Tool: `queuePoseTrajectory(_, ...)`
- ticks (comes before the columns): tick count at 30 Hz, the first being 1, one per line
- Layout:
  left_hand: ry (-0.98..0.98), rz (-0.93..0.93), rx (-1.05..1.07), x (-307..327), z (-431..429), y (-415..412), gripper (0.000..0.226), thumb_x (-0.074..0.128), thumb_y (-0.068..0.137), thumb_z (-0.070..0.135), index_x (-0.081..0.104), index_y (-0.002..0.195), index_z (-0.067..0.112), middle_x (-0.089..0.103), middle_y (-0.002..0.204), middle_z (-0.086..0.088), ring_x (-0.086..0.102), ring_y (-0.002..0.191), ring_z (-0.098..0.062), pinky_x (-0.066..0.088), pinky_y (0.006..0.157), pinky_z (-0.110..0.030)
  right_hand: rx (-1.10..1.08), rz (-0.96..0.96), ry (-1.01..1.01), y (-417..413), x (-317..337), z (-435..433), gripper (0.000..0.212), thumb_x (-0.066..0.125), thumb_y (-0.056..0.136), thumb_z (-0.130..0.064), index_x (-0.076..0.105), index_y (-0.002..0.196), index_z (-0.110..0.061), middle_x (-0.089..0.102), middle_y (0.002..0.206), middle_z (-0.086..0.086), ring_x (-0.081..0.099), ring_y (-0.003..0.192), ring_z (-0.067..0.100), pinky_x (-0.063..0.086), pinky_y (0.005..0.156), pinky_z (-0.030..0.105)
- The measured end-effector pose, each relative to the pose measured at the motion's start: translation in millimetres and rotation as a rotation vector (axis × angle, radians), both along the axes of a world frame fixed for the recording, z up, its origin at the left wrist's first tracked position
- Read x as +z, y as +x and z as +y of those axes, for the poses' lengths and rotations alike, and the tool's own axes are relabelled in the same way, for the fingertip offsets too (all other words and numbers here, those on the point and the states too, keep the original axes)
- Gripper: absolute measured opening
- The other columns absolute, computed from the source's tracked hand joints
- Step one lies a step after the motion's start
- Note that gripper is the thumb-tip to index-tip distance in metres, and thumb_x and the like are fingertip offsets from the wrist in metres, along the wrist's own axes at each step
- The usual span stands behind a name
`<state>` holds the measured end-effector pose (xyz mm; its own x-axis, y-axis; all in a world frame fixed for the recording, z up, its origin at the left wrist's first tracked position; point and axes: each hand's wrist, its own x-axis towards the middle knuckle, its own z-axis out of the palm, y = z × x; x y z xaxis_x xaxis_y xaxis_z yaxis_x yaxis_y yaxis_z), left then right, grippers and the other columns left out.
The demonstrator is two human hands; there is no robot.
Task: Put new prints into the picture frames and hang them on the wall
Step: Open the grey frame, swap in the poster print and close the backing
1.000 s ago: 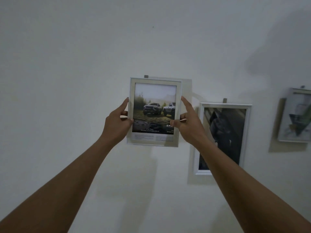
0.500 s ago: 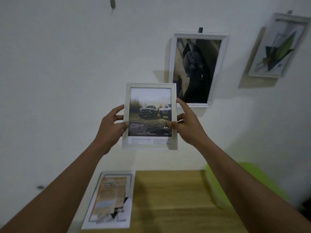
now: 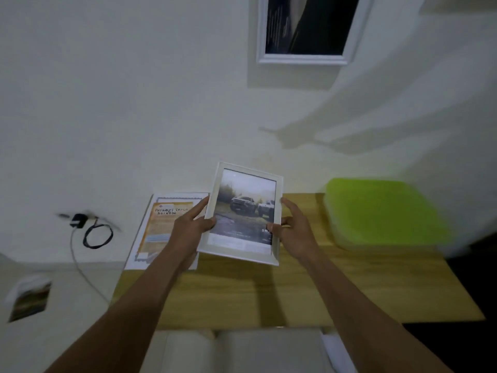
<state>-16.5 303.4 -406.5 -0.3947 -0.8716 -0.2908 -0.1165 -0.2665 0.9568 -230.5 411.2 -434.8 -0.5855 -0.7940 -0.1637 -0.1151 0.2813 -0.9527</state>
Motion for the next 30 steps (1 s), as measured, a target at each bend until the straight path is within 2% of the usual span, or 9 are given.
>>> queuePoseTrajectory(5,0.137,-0.012,-0.201,-17,9,4,0.082,0.045,0.087,-0.021,0.041,0.145,0.037,0.049,0.142,-0.019,0.047,0.123,-0.045,0.036,0.067,-0.018,-0.035,-0.112,0.071,0,-44,4,0.069,0.072,0.088,-0.003,0.043,0.147,-0.025,0.062,0.101,0.007,0.062,0.082,0.016,0.05,0.065,0.026)
queuePoseTrajectory(9,0.033,-0.108,-0.29,-22,8,4,0.084,0.05,0.085,-0.021,0.037,0.148,0.034,0.069,0.118,-0.013,0.069,0.075,-0.014,0.043,0.046,-0.015,0.01,0.008,0.146,6,-61,-14,0.054,0.067,0.094,-0.021,0.048,0.145,-0.02,0.051,0.144,0.005,0.056,0.12,0.019,0.05,0.09,0.031)
queuePoseTrajectory(12,-0.058,-0.191,-0.338,-27,11,-5,0.082,0.057,0.084,-0.015,0.037,0.148,0.032,0.076,0.097,0.007,0.073,0.082,-0.013,0.055,0.064,-0.023,0.09,0.065,0.139,16,-41,-34,0.058,0.055,0.097,-0.047,0.039,0.15,-0.028,0.042,0.153,-0.002,0.043,0.137,0.018,0.041,0.099,0.029)
queuePoseTrajectory(15,-0.1,-0.199,-0.375,-29,21,-15,0.08,0.059,0.083,-0.012,0.036,0.149,0.028,0.076,0.097,0.005,0.072,0.089,-0.02,0.057,0.078,-0.035,0.155,0.026,0.114,24,-17,-51,0.066,0.047,0.098,-0.057,0.023,0.155,-0.036,0.034,0.158,-0.004,0.041,0.138,0.018,0.04,0.103,0.033)
queuePoseTrajectory(17,-0.104,-0.165,-0.384,-29,26,-21,0.08,0.059,0.083,-0.013,0.036,0.149,0.026,0.076,0.101,0.005,0.072,0.093,-0.022,0.056,0.082,-0.038,0.184,-0.009,0.109,26,-9,-55,0.068,0.047,0.098,-0.055,0.017,0.156,-0.038,0.035,0.157,-0.002,0.049,0.127,0.017,0.047,0.095,0.032)
queuePoseTrajectory(19,-0.105,-0.112,-0.388,-27,30,-27,0.079,0.058,0.083,-0.016,0.036,0.146,0.027,0.075,0.102,0.007,0.072,0.091,-0.015,0.058,0.077,-0.028,0.182,-0.049,0.096,22,-5,-55,0.07,0.052,0.099,-0.047,0.013,0.157,-0.04,0.042,0.151,0.001,0.056,0.103,0.01,0.05,0.069,0.019)
queuePoseTrajectory(21,-0.12,-0.067,-0.383,-26,36,-34,0.079,0.058,0.082,-0.018,0.039,0.142,0.03,0.074,0.102,0.012,0.071,0.091,-0.01,0.056,0.074,-0.023,0.143,-0.075,0.07,15,-3,-53,0.072,0.056,0.099,-0.036,0.013,0.156,-0.042,0.05,0.14,0.005,0.059,0.092,0.007,0.048,0.056,0.015)
queuePoseTrajectory(25,-0.164,-0.061,-0.39,-29,55,-50,0.072,0.069,0.079,-0.006,0.05,0.14,0.028,0.067,0.119,0.019,0.062,0.111,0.0,0.054,0.088,-0.024,0.068,-0.024,0.039,3,-3,-46,0.069,0.049,0.098,-0.024,0.015,0.155,-0.044,0.056,0.084,0.004,0.059,0.073,0.023,0.059,0.069,0.049)
queuePoseTrajectory(30,-0.254,-0.162,-0.391,-50,70,-69,0.062,0.078,0.08,0.03,0.055,0.138,0.028,0.061,0.131,0.015,0.055,0.117,0.006,0.051,0.097,-0.027,-0.059,0.001,0.043,-18,-16,-31,0.064,0.039,0.099,-0.015,0.019,0.157,-0.033,0.044,0.059,-0.007,0.04,0.053,0.011,0.036,0.056,0.033)
